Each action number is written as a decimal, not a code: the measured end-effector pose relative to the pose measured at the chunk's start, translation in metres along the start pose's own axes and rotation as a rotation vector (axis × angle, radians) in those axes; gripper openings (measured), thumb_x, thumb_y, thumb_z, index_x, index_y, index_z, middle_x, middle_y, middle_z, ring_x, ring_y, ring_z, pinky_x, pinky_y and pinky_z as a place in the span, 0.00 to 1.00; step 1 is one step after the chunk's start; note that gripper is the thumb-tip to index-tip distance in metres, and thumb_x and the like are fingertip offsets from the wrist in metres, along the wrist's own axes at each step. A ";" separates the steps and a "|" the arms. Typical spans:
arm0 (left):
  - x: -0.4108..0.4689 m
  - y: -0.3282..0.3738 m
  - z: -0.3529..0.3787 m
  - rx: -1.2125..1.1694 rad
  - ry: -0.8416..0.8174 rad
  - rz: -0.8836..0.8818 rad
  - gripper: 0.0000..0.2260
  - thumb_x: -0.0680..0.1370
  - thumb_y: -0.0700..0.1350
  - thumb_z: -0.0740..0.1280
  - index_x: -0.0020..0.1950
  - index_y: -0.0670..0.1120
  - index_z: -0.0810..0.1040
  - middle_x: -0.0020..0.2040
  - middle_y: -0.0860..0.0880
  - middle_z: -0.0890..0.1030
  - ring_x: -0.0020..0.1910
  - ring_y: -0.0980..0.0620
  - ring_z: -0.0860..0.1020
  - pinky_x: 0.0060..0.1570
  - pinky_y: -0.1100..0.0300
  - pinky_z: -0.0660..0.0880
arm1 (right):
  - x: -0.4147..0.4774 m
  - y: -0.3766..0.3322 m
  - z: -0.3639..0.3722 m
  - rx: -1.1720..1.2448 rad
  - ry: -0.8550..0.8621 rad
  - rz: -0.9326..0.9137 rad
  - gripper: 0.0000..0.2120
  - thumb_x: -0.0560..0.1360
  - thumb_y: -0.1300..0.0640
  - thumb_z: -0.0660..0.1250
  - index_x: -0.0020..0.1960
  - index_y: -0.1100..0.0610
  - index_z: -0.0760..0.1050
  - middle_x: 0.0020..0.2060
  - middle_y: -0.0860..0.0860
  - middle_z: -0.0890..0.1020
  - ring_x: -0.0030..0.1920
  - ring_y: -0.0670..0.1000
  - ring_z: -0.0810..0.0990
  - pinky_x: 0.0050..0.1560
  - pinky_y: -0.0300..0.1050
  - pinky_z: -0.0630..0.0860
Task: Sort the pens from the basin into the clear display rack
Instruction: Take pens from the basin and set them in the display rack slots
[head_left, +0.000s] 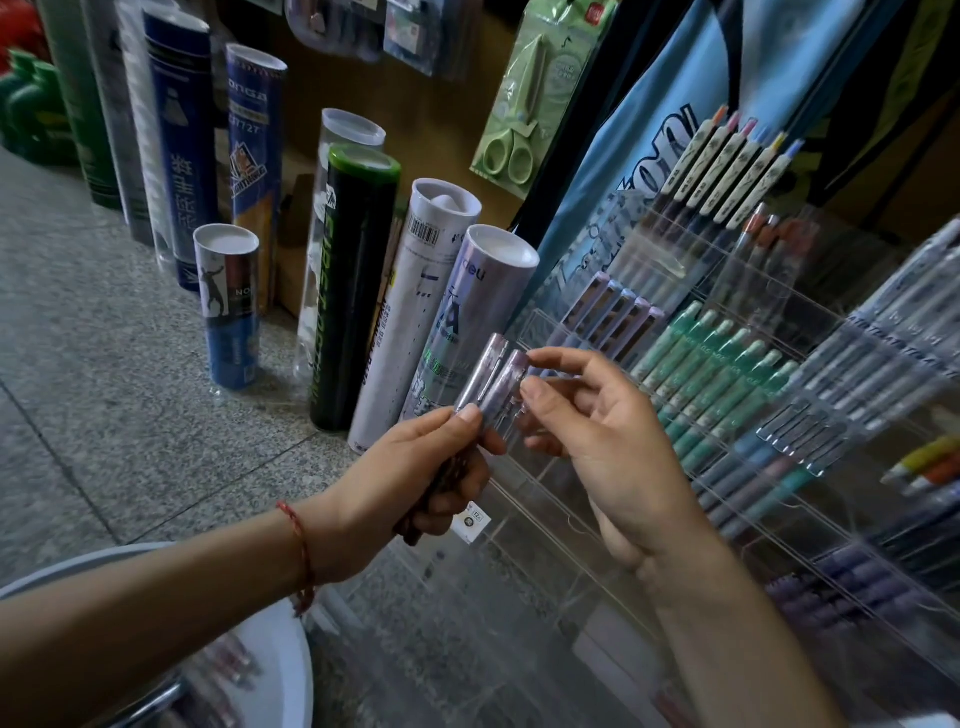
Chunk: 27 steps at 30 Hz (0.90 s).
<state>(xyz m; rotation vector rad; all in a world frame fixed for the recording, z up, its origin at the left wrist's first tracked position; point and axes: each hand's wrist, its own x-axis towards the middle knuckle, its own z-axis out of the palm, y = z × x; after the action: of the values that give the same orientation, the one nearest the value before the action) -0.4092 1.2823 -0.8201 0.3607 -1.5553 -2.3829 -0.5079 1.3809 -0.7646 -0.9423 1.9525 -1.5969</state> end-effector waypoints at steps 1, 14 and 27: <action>0.000 0.000 0.001 0.031 0.010 0.011 0.14 0.73 0.53 0.59 0.45 0.43 0.74 0.26 0.51 0.70 0.22 0.57 0.62 0.21 0.68 0.58 | 0.000 0.000 -0.001 0.048 0.002 0.020 0.07 0.72 0.59 0.69 0.49 0.52 0.76 0.39 0.50 0.81 0.38 0.45 0.79 0.37 0.34 0.75; 0.009 -0.007 0.014 0.298 0.188 0.328 0.10 0.77 0.42 0.63 0.36 0.48 0.76 0.27 0.55 0.73 0.26 0.61 0.68 0.27 0.71 0.66 | 0.002 -0.003 0.001 0.251 0.235 -0.041 0.06 0.72 0.66 0.67 0.47 0.58 0.78 0.35 0.49 0.85 0.37 0.46 0.83 0.36 0.35 0.79; 0.012 -0.001 0.003 0.251 0.293 0.339 0.07 0.76 0.40 0.64 0.44 0.50 0.79 0.34 0.47 0.78 0.30 0.56 0.73 0.28 0.68 0.70 | 0.001 -0.019 -0.010 0.087 0.390 -0.391 0.11 0.67 0.60 0.71 0.48 0.54 0.76 0.41 0.49 0.84 0.46 0.49 0.84 0.48 0.41 0.80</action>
<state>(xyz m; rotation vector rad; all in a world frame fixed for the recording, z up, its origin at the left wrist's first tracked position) -0.4214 1.2813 -0.8207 0.4358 -1.6269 -1.7992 -0.5114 1.3848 -0.7438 -1.0928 2.0087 -2.2094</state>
